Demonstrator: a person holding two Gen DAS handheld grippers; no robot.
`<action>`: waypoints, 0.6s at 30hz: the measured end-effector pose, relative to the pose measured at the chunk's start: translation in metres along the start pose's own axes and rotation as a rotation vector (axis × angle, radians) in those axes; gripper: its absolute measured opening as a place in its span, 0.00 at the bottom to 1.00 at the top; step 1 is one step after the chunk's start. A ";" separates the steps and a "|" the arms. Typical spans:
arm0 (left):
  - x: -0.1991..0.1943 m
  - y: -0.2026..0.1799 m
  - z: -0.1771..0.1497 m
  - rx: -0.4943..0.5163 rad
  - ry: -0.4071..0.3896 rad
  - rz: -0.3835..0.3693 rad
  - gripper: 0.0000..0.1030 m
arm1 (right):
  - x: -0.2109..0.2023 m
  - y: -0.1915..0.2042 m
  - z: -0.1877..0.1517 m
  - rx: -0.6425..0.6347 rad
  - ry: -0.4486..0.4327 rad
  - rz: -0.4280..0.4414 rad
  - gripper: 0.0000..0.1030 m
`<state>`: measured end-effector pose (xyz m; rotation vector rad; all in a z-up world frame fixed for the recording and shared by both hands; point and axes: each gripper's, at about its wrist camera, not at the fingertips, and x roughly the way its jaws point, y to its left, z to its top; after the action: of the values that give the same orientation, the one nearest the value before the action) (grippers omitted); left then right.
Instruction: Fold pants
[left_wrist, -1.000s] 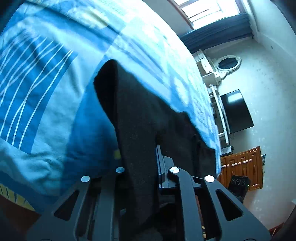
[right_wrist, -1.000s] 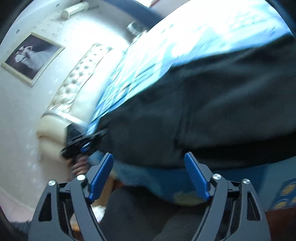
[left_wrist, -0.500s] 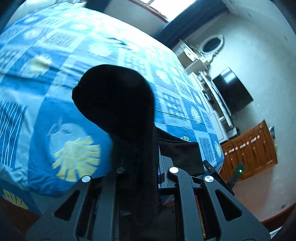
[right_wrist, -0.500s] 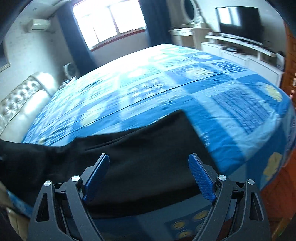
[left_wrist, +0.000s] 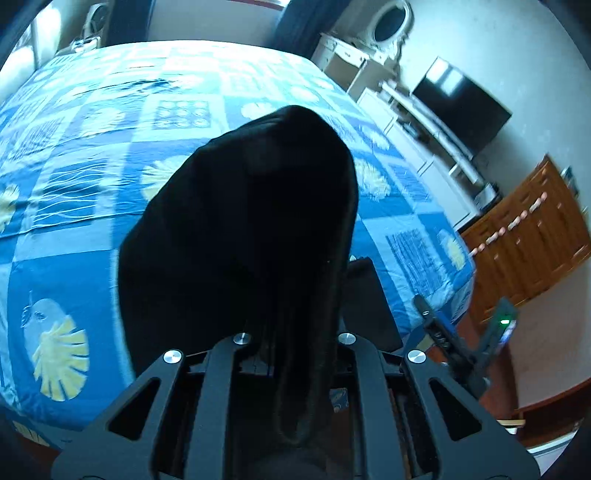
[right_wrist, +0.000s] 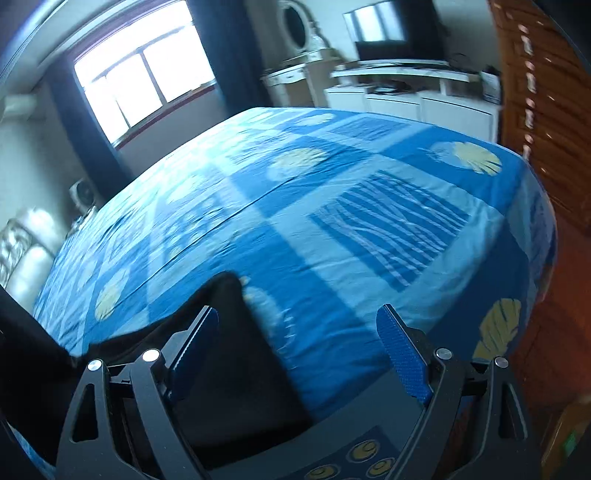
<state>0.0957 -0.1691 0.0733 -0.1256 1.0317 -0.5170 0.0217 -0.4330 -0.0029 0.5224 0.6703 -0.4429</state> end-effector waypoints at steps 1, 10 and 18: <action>0.014 -0.011 -0.002 0.013 0.011 0.017 0.12 | 0.001 -0.004 0.001 0.017 -0.002 0.000 0.84; 0.094 -0.066 -0.033 0.121 0.098 0.167 0.12 | 0.009 -0.026 0.004 0.099 0.004 -0.001 0.84; 0.127 -0.086 -0.051 0.205 0.096 0.315 0.12 | 0.020 -0.038 0.004 0.140 0.020 -0.008 0.84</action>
<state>0.0733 -0.2965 -0.0237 0.2427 1.0614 -0.3411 0.0167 -0.4692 -0.0257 0.6575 0.6635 -0.4950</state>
